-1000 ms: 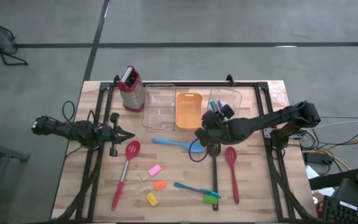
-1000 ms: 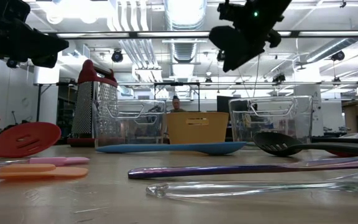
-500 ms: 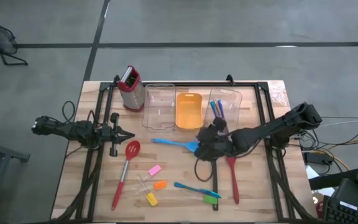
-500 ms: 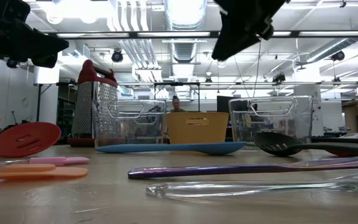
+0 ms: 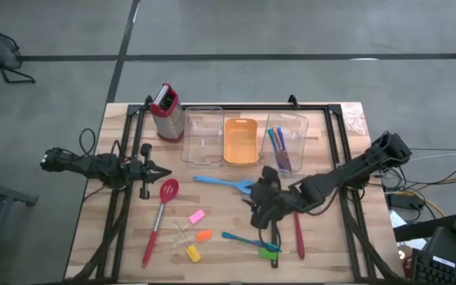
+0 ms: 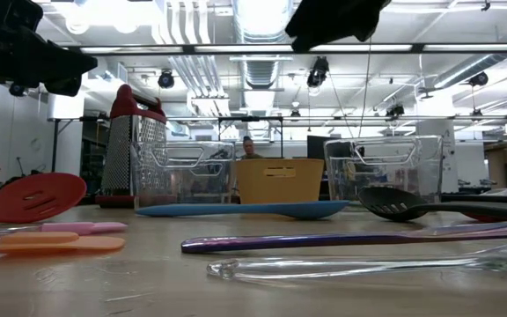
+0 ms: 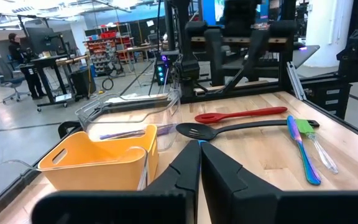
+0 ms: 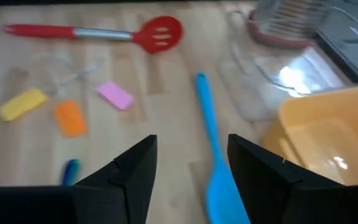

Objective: Pick & Place Kitchen Items
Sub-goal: Put the blue knife into the right transparent bin

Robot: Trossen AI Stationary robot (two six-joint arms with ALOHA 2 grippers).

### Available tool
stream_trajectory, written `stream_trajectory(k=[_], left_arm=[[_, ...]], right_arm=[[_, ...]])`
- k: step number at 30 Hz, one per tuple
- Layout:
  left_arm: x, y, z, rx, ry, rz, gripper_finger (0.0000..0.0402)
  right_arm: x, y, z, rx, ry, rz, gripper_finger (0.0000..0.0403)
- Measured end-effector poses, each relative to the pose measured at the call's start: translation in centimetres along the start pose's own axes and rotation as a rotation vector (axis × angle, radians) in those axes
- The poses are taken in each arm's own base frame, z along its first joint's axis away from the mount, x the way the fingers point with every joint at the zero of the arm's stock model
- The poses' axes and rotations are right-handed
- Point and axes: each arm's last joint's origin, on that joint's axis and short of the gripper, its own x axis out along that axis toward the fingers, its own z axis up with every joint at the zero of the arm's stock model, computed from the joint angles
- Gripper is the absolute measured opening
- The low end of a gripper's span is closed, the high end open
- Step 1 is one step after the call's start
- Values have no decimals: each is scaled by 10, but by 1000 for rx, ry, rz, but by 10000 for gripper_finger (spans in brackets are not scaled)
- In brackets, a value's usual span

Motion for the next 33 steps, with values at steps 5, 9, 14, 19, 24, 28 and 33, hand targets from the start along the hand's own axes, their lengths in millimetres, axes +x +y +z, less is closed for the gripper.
stream_trajectory(k=[5,9,14,19,24,28,33], left_arm=[[0,0,0,0,-1,0,20],[0,0,0,0,1,0,21],[0,0,0,1,3,0,19],[0,0,0,1,4,0,21],[0,0,0,1,4,0,19],[0,0,0,1,4,-1,19],[0,0,0,1,4,0,21]], right_arm=[[7,21,-11,-43,-21,92,178],[16,38,-19,-44,9,195,168],[27,59,-37,-33,55,277,162],[39,70,-54,23,124,281,169],[49,81,-69,37,164,276,185],[58,91,-76,18,181,269,194],[70,101,-81,-11,222,245,193]])
